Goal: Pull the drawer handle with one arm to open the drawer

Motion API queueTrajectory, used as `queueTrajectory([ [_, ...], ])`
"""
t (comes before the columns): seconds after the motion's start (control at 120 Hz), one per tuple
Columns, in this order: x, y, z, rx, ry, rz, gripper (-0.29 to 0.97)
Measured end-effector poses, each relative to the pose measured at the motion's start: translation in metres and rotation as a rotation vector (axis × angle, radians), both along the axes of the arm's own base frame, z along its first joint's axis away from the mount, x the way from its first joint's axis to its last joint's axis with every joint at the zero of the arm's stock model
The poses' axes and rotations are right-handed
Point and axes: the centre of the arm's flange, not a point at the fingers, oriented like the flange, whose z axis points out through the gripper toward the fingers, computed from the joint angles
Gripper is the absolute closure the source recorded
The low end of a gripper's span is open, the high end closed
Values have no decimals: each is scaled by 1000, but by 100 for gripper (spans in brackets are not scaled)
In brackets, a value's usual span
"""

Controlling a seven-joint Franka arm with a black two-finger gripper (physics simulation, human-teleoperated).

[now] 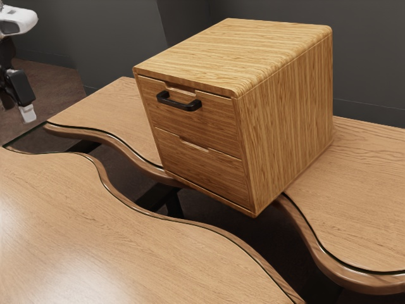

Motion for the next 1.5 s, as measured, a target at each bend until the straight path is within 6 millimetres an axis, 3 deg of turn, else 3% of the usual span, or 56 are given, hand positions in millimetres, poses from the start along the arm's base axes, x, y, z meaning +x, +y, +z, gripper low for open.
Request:
queueTrajectory([
  [0.158, 29, -39, 1, 21, -36, -190, 0],
  [0.317, 69, -109, -22, -56, -32, -473, 0],
  [0.433, 77, -135, -20, -70, -63, -703, 0],
  [0.5, 82, -138, -26, -67, -74, -807, 0],
  [0.625, 94, -132, -67, -69, -94, -962, 0],
  [0.792, 117, -116, -87, 79, -172, -1122, 0],
  [0.9, 130, -107, -92, 187, -221, -1215, 0],
  [1.017, 131, -102, -81, 286, -270, -1311, 0],
  [1.092, 136, -104, -91, 308, -265, -1372, 0],
  [1.5, 156, -141, -98, 419, -245, -1653, 0],
])
